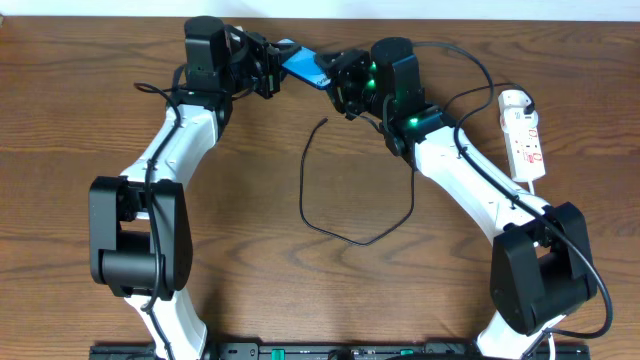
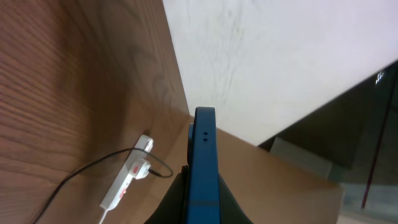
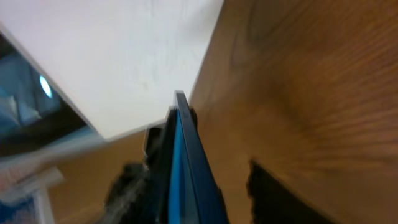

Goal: Plug charger to phone and switch on socket
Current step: 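Hold the phone upright with the left gripper, open right gripper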

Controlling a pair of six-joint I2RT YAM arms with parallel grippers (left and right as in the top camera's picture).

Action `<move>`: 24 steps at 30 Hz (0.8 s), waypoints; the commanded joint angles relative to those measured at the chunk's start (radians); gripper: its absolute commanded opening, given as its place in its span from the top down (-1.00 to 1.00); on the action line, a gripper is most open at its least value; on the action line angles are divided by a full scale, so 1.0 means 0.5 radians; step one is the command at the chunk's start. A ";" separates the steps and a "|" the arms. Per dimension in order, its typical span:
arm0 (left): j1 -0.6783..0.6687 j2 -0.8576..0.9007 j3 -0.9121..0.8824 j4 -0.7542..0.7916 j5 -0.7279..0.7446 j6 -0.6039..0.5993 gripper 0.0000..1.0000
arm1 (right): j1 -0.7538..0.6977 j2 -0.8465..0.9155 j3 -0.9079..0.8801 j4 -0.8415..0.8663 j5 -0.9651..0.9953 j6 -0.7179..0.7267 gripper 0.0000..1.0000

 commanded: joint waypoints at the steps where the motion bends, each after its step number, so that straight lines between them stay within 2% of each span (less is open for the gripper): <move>1: 0.041 -0.029 0.023 0.024 0.193 0.190 0.85 | -0.025 -0.059 0.026 -0.018 -0.016 -0.404 -0.16; 3: 0.066 -0.029 0.023 0.024 0.307 0.295 0.85 | -0.071 -0.059 0.026 -0.050 -0.018 -0.607 -0.28; 7: 0.124 -0.029 0.023 0.023 0.555 0.580 0.85 | -0.179 -0.059 0.026 -0.127 -0.056 -1.028 -0.39; 12: 0.201 -0.028 0.023 0.023 0.910 0.999 0.86 | -0.298 -0.059 0.026 -0.201 -0.314 -1.736 -0.43; 14: 0.222 -0.028 0.022 0.023 1.038 1.129 0.86 | -0.312 -0.059 0.026 -0.240 -0.420 -1.901 -0.41; 19: 0.238 -0.028 0.022 0.024 1.231 1.360 0.85 | -0.271 -0.058 0.026 -0.278 -0.622 -2.063 -0.33; 24: 0.239 -0.028 0.022 0.023 1.264 1.398 0.85 | -0.162 -0.058 0.026 -0.276 -0.631 -2.071 -0.18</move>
